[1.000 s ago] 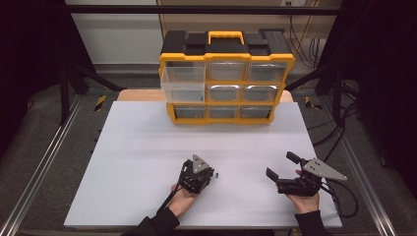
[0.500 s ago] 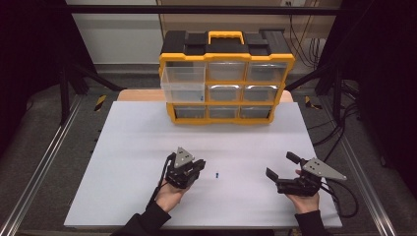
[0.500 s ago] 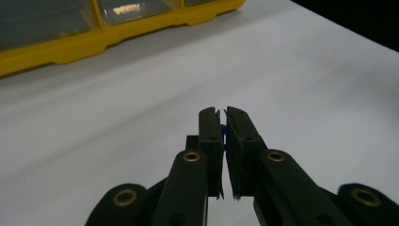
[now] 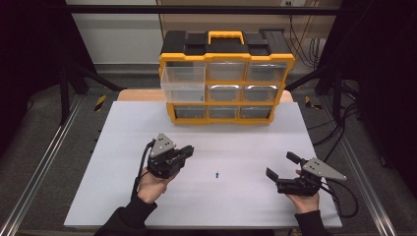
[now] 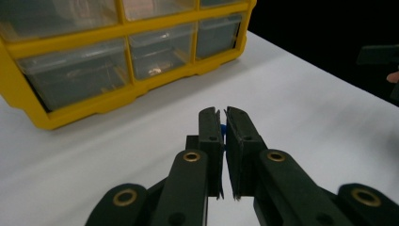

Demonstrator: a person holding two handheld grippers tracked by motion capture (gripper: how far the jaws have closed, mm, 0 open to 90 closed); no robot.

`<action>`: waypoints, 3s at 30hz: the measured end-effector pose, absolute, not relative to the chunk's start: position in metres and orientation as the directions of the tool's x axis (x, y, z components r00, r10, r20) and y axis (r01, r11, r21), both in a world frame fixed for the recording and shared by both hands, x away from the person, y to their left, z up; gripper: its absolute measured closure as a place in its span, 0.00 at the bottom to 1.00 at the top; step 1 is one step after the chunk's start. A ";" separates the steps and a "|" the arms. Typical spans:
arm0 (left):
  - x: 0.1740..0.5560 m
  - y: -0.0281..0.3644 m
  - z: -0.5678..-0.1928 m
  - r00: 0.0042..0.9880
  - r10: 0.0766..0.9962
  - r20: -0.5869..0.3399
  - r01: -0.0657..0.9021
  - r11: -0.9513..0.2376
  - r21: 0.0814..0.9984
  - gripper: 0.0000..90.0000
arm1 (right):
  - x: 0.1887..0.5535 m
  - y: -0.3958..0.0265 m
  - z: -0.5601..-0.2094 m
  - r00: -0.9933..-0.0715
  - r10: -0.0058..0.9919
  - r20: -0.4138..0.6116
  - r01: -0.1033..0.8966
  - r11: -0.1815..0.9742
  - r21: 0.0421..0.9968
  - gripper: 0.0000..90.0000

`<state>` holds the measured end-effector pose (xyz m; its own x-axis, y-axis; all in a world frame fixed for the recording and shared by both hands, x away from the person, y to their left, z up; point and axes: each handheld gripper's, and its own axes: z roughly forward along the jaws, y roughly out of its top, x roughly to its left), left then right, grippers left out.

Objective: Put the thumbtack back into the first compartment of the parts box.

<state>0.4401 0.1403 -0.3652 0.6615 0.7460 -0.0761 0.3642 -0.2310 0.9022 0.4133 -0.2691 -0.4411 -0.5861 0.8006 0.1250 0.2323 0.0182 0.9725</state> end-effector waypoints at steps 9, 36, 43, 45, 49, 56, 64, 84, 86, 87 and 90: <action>0.446 0.153 -0.322 0.657 0.753 -0.032 0.292 -0.215 0.932 0.94 | 0.413 -0.270 -0.440 -0.585 0.802 0.123 0.231 0.019 0.973 0.01; 0.497 0.151 -0.228 0.625 0.777 0.075 0.198 -0.251 0.948 0.94 | 0.413 -0.270 -0.441 -0.587 0.800 0.124 0.231 0.019 0.973 0.01; 0.508 0.150 -0.216 0.606 0.791 0.087 0.189 -0.249 0.950 0.94 | 0.413 -0.270 -0.440 -0.587 0.800 0.125 0.231 0.018 0.973 0.01; 0.513 0.150 -0.213 0.596 0.798 0.089 0.191 -0.248 0.950 0.94 | 0.413 -0.270 -0.441 -0.587 0.800 0.123 0.231 0.019 0.973 0.01; 0.525 0.151 -0.211 0.584 0.807 0.087 0.197 -0.244 0.949 0.94 | 0.413 -0.269 -0.440 -0.589 0.796 0.139 0.237 0.006 0.971 0.01; 0.541 0.150 -0.211 0.575 0.813 0.096 0.214 -0.263 0.941 0.94 | 0.412 -0.270 -0.440 -0.588 0.798 0.133 0.235 0.011 0.972 0.01; 0.556 0.147 -0.220 0.563 0.821 0.098 0.255 -0.286 0.924 0.94 | 0.413 -0.270 -0.441 -0.588 0.799 0.125 0.230 0.016 0.973 0.01; 0.562 0.146 -0.229 0.530 0.844 0.083 0.287 -0.270 0.919 0.80 | 0.412 -0.270 -0.439 -0.585 0.798 0.143 0.242 0.003 0.970 0.01; 0.558 0.148 -0.225 0.543 0.837 0.072 0.257 -0.247 0.934 0.71 | 0.412 -0.270 -0.439 -0.586 0.798 0.143 0.242 0.005 0.970 0.01; 0.555 0.150 -0.224 0.546 0.835 0.066 0.244 -0.234 0.941 0.66 | 0.412 -0.270 -0.439 -0.585 0.798 0.144 0.241 0.002 0.971 0.01; 0.542 0.152 -0.222 0.552 0.832 0.051 0.208 -0.196 0.958 0.53 | 0.412 -0.270 -0.440 -0.583 0.801 0.133 0.234 0.008 0.972 0.01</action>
